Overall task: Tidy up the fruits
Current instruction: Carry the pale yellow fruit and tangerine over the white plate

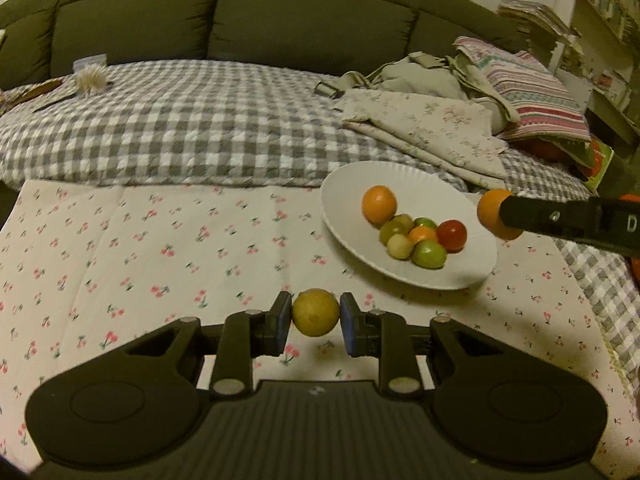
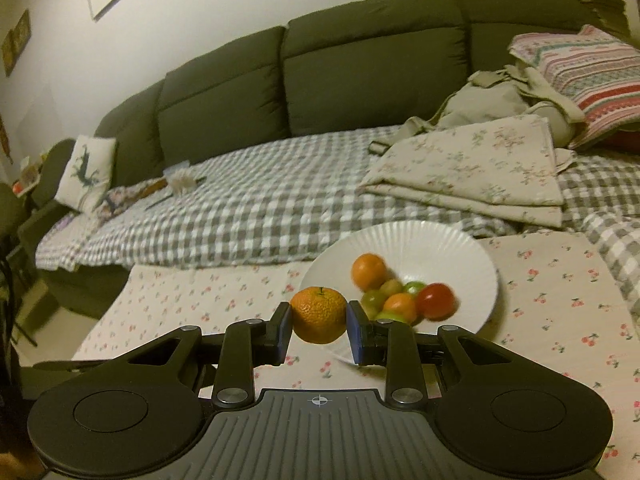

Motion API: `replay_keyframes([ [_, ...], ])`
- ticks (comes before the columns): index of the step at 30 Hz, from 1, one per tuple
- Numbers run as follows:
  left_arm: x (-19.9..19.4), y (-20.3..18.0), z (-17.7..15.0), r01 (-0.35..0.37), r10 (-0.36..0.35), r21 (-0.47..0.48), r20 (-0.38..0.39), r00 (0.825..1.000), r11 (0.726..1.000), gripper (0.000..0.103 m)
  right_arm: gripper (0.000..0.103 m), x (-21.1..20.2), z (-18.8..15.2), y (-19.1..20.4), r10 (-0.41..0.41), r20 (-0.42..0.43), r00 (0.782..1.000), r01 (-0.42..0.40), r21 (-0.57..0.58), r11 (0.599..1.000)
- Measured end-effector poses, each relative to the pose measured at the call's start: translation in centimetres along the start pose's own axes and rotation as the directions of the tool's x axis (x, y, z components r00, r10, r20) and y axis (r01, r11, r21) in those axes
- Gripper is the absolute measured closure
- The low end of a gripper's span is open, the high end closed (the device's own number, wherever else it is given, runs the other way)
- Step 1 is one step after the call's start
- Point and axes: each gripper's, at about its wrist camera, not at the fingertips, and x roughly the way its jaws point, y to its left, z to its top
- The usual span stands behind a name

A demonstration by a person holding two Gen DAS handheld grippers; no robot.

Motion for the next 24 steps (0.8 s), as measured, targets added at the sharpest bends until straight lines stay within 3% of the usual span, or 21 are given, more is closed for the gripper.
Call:
replay_keyframes([
  [7, 1.2, -0.9, 1.0, 0.005, -0.005, 0.048, 0.019, 1.0, 0.999, 0.079, 0.075, -0.5, 1.2, -2.5, -0.039, 0.016, 0.999, 0.037, 0.078, 0.996],
  [14, 3.0, -2.8, 1.9, 0.033, -0.037, 0.108, 0.037, 0.999, 0.994, 0.079, 0.075, 0.5, 1.1, -5.7, -0.107, -0.035, 0.994, 0.111, 0.184, 0.977],
  [24, 5.9, -4.2, 3.1, 0.075, -0.083, 0.162, 0.047, 0.995, 0.984, 0.079, 0.075, 2.7, 0.0, -7.9, -0.178, -0.071, 0.982, 0.189, 0.225, 0.956],
])
